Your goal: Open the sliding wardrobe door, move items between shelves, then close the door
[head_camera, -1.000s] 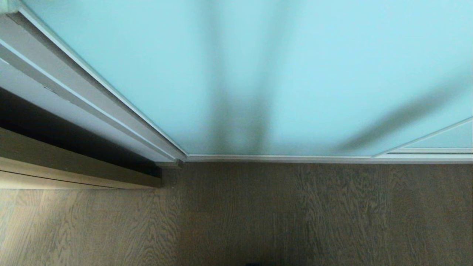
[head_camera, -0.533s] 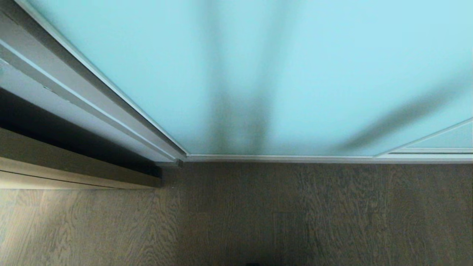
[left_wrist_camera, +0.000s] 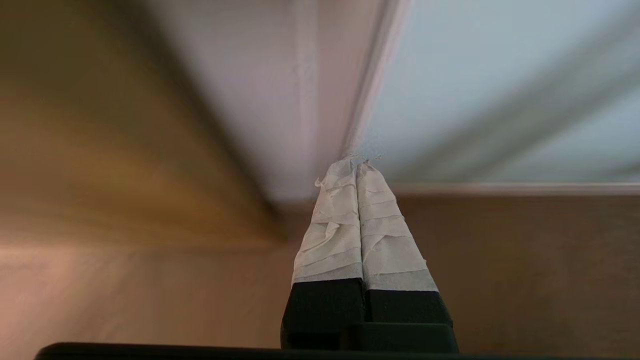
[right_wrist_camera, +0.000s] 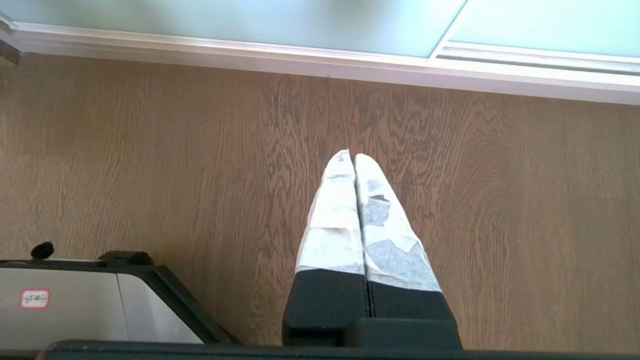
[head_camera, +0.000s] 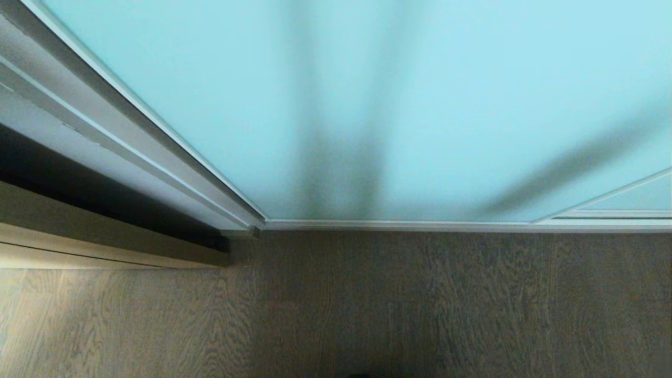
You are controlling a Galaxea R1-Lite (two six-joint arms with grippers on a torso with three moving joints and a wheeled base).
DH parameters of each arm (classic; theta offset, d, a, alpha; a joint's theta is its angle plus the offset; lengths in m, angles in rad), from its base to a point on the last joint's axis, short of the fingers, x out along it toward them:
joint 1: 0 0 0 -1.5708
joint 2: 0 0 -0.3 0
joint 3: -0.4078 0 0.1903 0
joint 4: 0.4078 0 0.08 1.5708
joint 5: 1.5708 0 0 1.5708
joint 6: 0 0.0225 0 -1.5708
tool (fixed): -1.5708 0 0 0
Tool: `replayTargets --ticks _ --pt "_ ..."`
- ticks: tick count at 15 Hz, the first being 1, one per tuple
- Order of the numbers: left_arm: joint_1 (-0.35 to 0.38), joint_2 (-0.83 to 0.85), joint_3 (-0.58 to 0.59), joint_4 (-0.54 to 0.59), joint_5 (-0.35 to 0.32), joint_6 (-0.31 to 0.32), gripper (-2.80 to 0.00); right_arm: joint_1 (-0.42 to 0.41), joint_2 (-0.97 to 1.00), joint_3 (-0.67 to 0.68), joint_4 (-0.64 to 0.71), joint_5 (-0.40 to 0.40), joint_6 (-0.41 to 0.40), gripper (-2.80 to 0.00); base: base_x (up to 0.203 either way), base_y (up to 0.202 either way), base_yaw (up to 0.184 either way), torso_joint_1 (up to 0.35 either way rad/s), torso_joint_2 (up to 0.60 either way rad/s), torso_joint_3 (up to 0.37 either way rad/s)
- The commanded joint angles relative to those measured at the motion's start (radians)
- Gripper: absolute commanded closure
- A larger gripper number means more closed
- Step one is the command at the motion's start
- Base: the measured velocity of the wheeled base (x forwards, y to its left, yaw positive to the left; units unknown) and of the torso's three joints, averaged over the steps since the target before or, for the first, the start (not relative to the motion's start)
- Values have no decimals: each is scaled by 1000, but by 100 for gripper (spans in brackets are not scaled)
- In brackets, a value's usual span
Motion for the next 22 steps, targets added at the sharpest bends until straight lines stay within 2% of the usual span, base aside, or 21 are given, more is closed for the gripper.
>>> replayTargets --ticks 1,3,7,9,14,17,18,22 --pt "77 -118 61 25 2 0 0 0 -1 2 0 0 0 0 0 0 0 0 0 0" --pt "104 -186 94 42 7 -1 0 0 -1 2 0 0 0 0 0 0 0 0 0 0" --pt "229 -318 245 88 16 7 0 0 -1 2 0 0 0 0 0 0 0 0 0 0" --pt "280 -356 278 98 14 8 0 0 -1 2 0 0 0 0 0 0 0 0 0 0" --pt "306 -466 366 101 43 -16 0 0 -1 2 0 0 0 0 0 0 0 0 0 0" --pt "313 -570 500 102 39 -9 0 0 -1 2 0 0 0 0 0 0 0 0 0 0" --pt "314 -596 539 100 26 -4 0 0 -1 2 0 0 0 0 0 0 0 0 0 0" --pt "314 -604 612 85 -147 38 0 0 -1 2 0 0 0 0 0 0 0 0 0 0"
